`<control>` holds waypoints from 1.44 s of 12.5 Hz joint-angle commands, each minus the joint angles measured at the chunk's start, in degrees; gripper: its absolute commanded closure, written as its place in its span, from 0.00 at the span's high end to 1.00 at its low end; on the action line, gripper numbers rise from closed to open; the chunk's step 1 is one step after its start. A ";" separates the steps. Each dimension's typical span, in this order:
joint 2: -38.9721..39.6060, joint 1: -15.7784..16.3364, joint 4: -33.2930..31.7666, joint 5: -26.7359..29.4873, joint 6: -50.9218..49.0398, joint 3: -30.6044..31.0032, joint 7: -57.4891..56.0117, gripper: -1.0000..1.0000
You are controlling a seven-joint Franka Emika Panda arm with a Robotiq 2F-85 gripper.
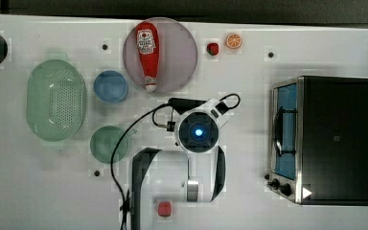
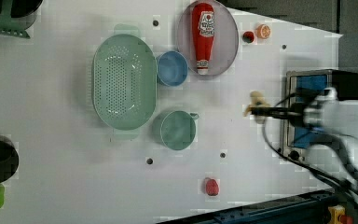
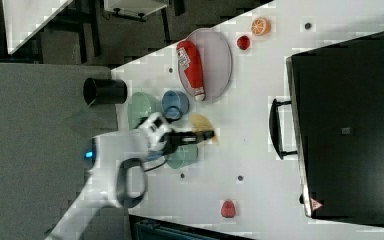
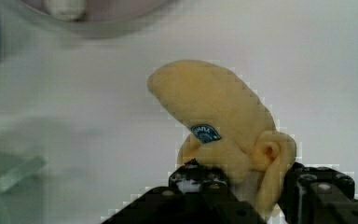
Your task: Pick Banana and place it in mug.
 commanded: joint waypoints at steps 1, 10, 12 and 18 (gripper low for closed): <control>-6.12 0.93 4.17 0.15 -12.69 2.80 7.64 0.30; -12.54 2.49 10.07 3.96 -27.79 17.12 31.95 0.30; -10.76 2.56 9.80 5.43 -27.62 20.09 37.73 0.30; -1.09 2.62 7.79 6.27 -15.45 24.62 45.79 0.30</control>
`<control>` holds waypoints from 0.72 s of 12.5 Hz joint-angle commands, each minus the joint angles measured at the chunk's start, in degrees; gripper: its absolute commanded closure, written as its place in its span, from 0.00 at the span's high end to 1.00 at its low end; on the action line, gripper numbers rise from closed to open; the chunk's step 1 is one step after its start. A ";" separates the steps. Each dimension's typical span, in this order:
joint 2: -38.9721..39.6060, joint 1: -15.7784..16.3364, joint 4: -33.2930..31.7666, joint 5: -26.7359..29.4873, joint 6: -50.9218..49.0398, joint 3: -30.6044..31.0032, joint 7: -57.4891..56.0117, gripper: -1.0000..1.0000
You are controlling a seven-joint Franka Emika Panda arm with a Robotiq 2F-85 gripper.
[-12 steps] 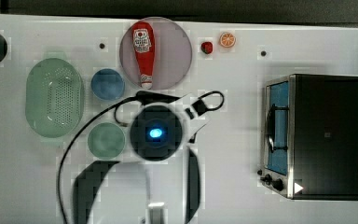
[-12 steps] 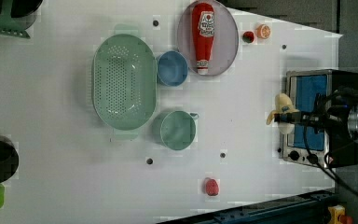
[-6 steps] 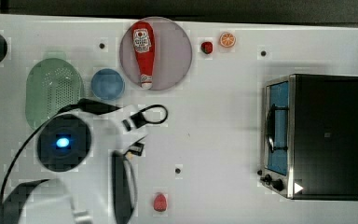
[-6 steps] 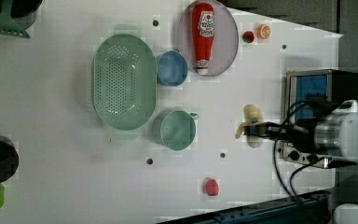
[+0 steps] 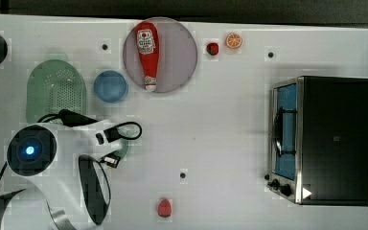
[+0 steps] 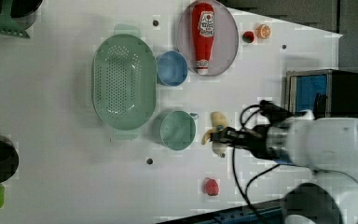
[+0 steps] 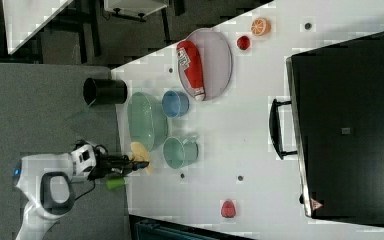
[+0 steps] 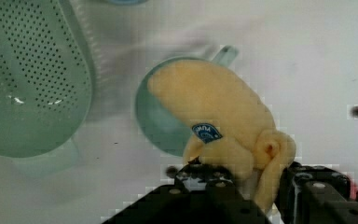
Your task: Pick Banana and place it in mug.
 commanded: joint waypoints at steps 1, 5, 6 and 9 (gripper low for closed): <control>4.72 -0.30 -1.48 1.02 6.23 -0.37 6.25 0.34; 7.14 -0.31 -3.93 1.03 10.11 -0.46 6.30 0.78; 7.22 -0.32 -4.04 1.03 10.11 -0.51 6.29 0.89; 7.11 -0.35 -3.88 1.03 10.25 -0.58 6.30 1.00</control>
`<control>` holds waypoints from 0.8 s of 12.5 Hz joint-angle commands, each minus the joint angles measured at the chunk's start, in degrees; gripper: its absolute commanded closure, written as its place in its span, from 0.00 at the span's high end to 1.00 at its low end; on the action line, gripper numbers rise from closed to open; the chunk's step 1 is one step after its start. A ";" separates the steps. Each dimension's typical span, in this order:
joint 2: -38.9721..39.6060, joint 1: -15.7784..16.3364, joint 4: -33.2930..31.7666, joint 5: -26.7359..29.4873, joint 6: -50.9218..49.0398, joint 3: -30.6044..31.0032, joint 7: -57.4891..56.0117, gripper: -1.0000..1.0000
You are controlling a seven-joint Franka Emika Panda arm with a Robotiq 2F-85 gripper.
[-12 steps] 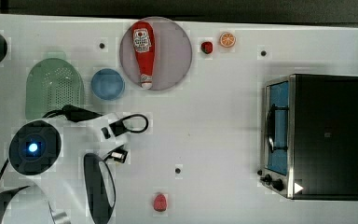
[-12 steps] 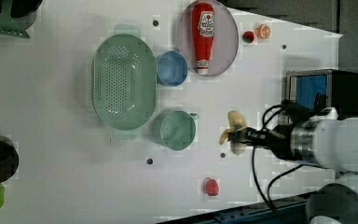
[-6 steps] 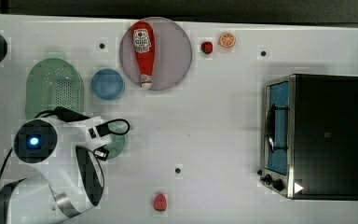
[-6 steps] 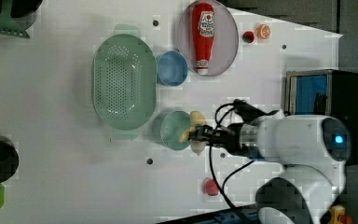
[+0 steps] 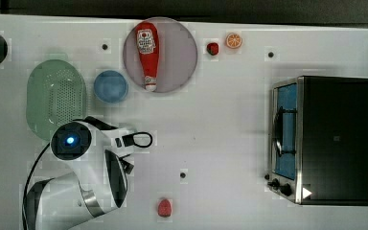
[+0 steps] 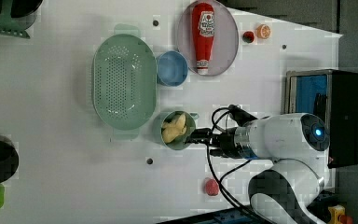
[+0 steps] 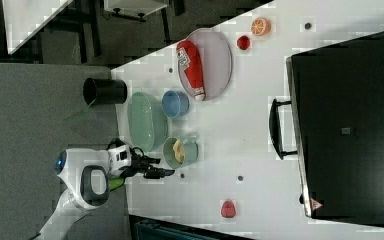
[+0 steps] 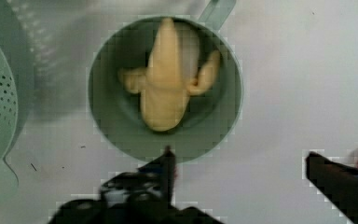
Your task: Pick Banana and place it in mug.
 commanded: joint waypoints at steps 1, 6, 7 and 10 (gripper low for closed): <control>-1.72 0.39 2.24 0.63 1.64 -0.71 2.26 1.00; -6.54 -1.58 6.19 0.62 -0.28 -8.45 2.23 1.00; -8.14 -2.04 7.34 0.62 -1.94 -11.04 2.12 1.00; -12.90 -3.39 12.27 -0.73 -9.41 -19.30 0.32 1.00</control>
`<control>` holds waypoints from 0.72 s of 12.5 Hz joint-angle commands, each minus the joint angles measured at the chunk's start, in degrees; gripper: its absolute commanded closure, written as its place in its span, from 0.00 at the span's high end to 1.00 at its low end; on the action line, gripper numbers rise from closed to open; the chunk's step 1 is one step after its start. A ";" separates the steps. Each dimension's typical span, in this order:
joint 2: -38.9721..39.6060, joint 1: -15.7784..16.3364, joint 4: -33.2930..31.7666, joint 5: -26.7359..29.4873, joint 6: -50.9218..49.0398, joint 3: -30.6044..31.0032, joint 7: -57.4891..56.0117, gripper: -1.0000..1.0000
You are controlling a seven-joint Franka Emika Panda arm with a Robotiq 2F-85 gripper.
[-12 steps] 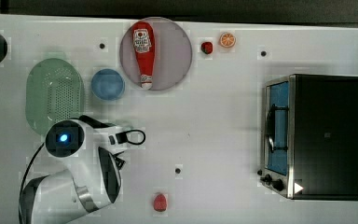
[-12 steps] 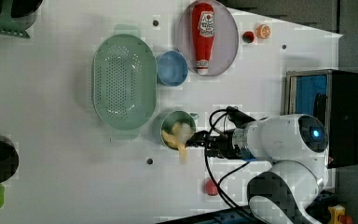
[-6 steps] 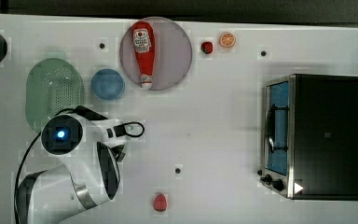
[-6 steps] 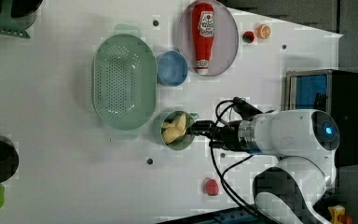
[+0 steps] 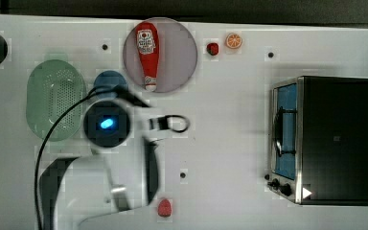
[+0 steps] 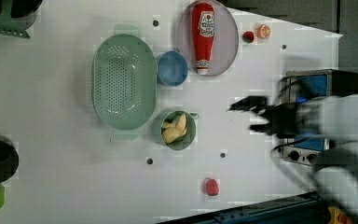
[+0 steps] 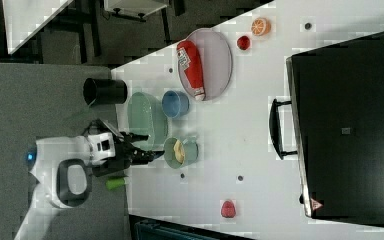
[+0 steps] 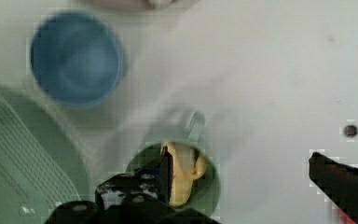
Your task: Pick Banana and place it in mug.
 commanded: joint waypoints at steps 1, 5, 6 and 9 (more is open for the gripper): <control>-5.83 -3.40 7.18 -1.92 -5.74 -9.40 -1.36 1.00; -8.67 -3.49 17.64 -2.58 -22.37 -14.88 -1.65 1.00; -8.53 -3.49 20.03 -4.16 -25.85 -15.11 -1.65 1.00; -8.67 -3.46 23.65 -6.19 -33.12 -15.06 -1.65 1.00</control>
